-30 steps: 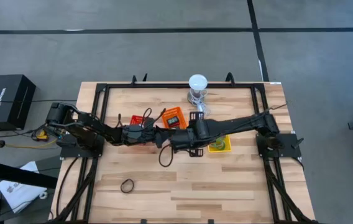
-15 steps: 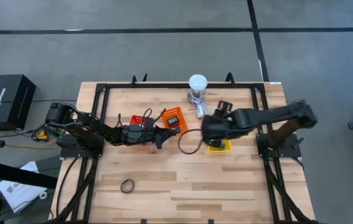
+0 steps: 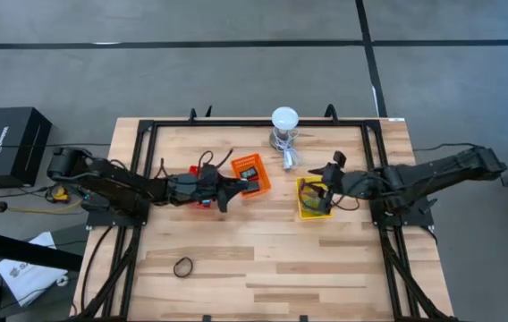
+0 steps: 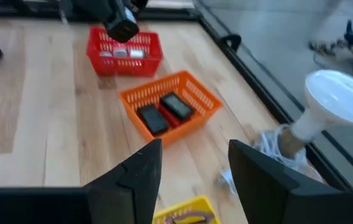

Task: Pick & Place Office items
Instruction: Put the black charger adapter into the red bin

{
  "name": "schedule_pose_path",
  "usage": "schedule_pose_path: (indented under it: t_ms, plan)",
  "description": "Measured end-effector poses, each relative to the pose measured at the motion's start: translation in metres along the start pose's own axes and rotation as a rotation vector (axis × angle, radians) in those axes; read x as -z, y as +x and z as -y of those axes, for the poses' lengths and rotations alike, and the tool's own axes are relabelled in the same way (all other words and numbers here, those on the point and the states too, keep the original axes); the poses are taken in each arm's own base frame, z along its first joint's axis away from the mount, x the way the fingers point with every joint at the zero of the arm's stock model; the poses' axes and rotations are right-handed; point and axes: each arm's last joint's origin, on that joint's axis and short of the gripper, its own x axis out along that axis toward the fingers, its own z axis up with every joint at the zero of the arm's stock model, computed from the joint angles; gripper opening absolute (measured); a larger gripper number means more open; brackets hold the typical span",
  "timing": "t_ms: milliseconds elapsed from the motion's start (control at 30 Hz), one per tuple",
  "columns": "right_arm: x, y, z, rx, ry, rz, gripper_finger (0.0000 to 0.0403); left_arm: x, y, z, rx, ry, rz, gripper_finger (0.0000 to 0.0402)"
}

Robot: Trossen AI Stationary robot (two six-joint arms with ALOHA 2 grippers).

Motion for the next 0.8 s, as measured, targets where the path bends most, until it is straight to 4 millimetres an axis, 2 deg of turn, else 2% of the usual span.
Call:
schedule_pose_path:
  t_ms: [167,333,567,800]
  plan:
    - [0.026,0.003,0.003,-0.022,0.013,0.086,0.0172,-0.007,-0.013,-0.003,-0.091,0.181,-0.048,0.0161]
    - [0.042,0.009,0.006,-0.099,0.056,0.108,0.0166,-0.009,-0.028,-0.012,-0.22,0.261,-0.127,0.0159]
    - [0.042,0.014,0.014,-0.066,0.097,0.134,0.0161,-0.01,-0.046,-0.021,-0.334,0.335,-0.216,0.016]
    - [0.042,0.015,0.015,-0.059,0.1,0.131,0.0161,0.005,-0.059,-0.04,-0.494,0.451,-0.421,0.0164]
